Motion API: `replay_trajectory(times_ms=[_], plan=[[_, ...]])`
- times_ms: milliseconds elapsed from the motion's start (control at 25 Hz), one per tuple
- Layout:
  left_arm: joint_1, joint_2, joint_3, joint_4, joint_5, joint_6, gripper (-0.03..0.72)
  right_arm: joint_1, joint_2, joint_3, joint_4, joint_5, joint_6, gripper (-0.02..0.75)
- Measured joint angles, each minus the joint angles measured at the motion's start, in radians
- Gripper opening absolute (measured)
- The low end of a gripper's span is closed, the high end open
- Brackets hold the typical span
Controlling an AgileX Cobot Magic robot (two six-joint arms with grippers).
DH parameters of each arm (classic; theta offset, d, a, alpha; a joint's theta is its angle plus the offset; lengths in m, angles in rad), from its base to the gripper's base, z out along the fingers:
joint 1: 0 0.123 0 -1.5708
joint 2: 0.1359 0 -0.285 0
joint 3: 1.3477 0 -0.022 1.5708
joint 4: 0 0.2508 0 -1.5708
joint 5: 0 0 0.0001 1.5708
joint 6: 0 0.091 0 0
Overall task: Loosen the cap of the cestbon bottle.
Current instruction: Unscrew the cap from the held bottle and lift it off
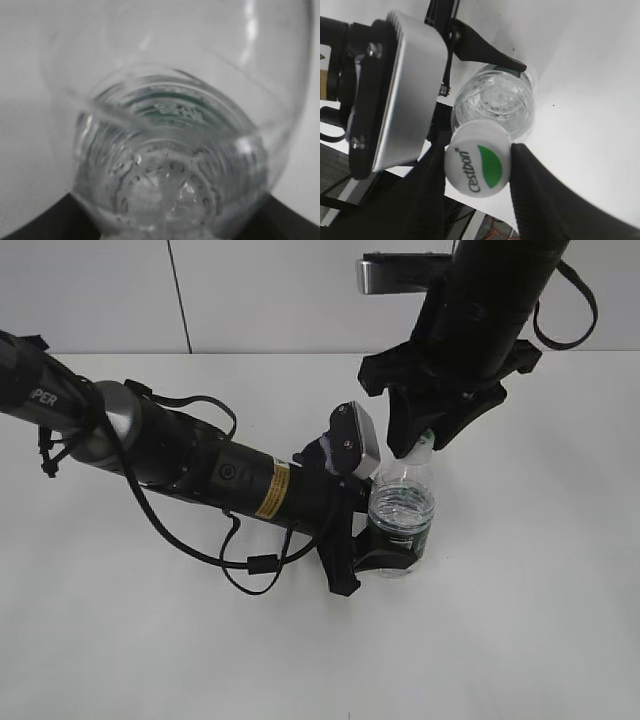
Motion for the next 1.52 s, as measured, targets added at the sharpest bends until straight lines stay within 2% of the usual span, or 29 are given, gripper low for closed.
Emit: replay_trajectory(times_ms=[80, 440, 560, 640, 840, 1280, 1520], plan=[[0.000, 0.000, -0.001, 0.000, 0.000, 0.000, 0.414, 0.000, 0.000, 0.000, 0.000, -0.001, -0.112, 0.305], [0.000, 0.000, -0.001, 0.000, 0.003, 0.000, 0.414, 0.000, 0.000, -0.002, -0.010, -0.006, -1.038, 0.303], [0.000, 0.000, -0.001, 0.000, 0.003, 0.002, 0.414, 0.000, 0.000, -0.003, -0.010, -0.006, -1.292, 0.303], [0.000, 0.000, -0.001, 0.001, 0.003, 0.003, 0.414, 0.000, 0.000, -0.004, -0.010, -0.006, -1.389, 0.303], [0.000, 0.000, -0.001, 0.001, 0.003, 0.004, 0.414, 0.000, 0.000, -0.004, -0.010, -0.007, -1.450, 0.303], [0.000, 0.000, -0.001, 0.001, 0.003, 0.004, 0.414, 0.000, 0.000, -0.004, -0.008, -0.007, -1.440, 0.306], [0.000, 0.000, -0.001, 0.001, 0.003, 0.002, 0.414, 0.000, 0.000, -0.024, 0.037, -0.006, -1.351, 0.382]])
